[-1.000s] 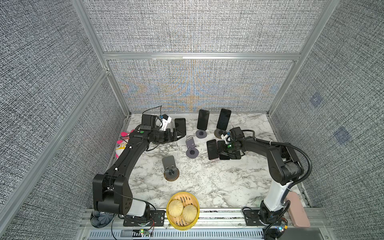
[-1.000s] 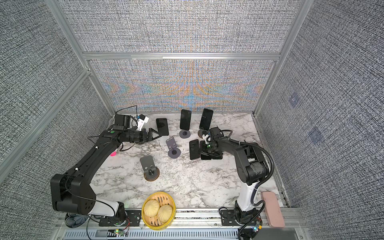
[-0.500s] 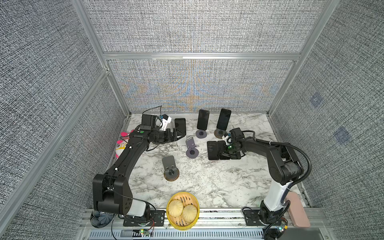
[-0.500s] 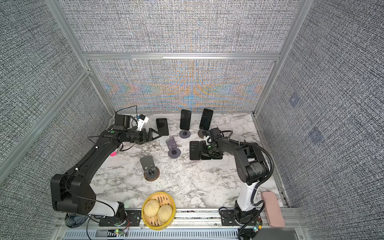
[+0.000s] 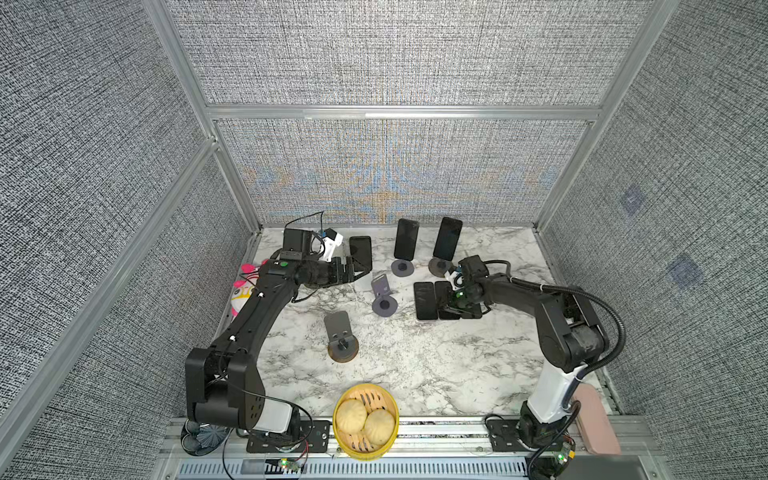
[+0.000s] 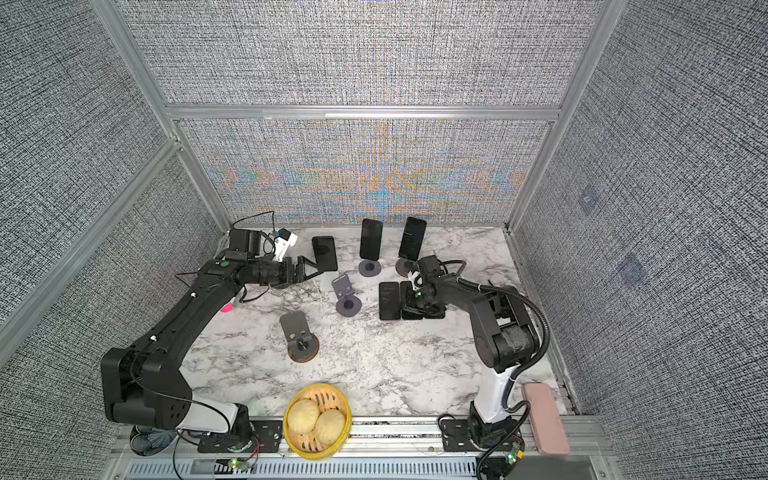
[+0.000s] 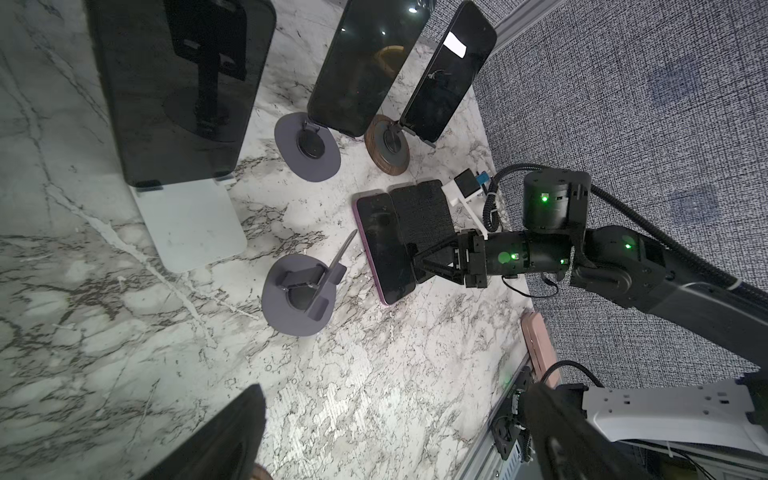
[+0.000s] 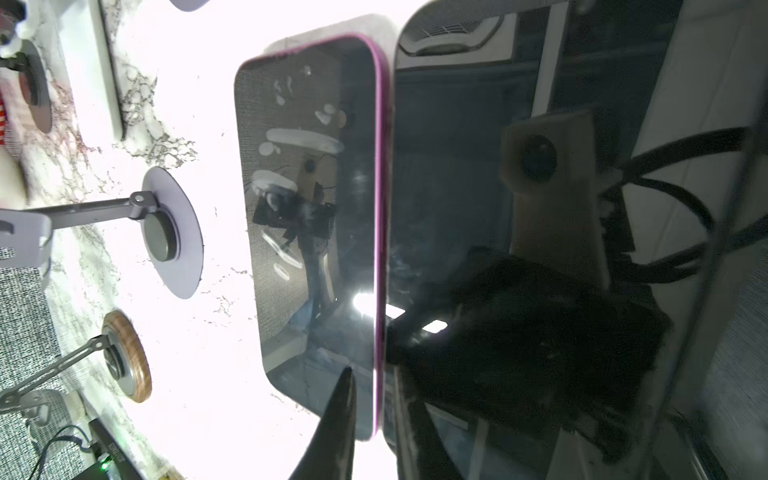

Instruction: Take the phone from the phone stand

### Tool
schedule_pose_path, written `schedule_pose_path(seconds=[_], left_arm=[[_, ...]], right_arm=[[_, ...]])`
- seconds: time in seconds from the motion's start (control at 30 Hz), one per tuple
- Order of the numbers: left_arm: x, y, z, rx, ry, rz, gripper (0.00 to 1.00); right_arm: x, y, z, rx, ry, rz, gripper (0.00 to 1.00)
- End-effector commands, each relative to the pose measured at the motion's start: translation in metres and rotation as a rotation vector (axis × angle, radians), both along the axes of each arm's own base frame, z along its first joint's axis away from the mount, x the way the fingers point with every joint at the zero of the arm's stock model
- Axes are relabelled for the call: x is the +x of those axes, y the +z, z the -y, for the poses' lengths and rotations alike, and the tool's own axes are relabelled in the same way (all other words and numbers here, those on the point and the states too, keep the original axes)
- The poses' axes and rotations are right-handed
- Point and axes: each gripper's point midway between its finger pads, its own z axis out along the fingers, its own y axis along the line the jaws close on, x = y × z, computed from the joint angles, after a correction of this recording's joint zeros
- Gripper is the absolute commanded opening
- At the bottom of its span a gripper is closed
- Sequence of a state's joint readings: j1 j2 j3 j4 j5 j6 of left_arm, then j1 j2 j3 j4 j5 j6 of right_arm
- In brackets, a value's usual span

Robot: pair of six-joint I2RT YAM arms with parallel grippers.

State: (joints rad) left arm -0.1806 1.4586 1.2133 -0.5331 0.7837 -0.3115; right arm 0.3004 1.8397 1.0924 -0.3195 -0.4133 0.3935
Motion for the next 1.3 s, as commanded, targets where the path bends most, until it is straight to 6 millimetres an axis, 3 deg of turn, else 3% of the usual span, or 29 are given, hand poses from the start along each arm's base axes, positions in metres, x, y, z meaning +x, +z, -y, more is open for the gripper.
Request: schedule_pose_path(seconds=[0.0,0.13,0.37,0.53,0.7,1.0,1.27], left_arm=[[0.002,0.003,-0.001,0.009,0.0,0.019,0.99],[0.002,0.002,-0.002,0.011,0.001,0.019,0.99],[0.003,0.002,-0.003,0.022,0.004,0.025,0.99],[0.006,0.0,-0.013,0.095,0.059,0.06,0.99],[0.013,0.013,-0.032,0.181,0.167,0.186,0.99],[0.023,0.03,-0.054,0.27,0.349,0.29,0.99],[0.04,0.039,-0.032,0.419,0.388,0.397,0.99]], right_arm=[[-0.003,0.002,0.003,-0.021,-0.001,-0.006,0.2],[-0.006,0.004,0.001,-0.022,0.004,0.007,0.2],[-0.008,0.026,-0.002,-0.011,0.004,0.071,0.2],[-0.021,0.035,0.003,-0.012,-0.02,0.124,0.25],[-0.034,0.046,0.015,-0.049,-0.028,0.166,0.37],[-0.051,0.048,0.021,-0.043,-0.036,0.173,0.45],[-0.059,0.049,0.01,0.001,-0.006,0.164,0.68]])
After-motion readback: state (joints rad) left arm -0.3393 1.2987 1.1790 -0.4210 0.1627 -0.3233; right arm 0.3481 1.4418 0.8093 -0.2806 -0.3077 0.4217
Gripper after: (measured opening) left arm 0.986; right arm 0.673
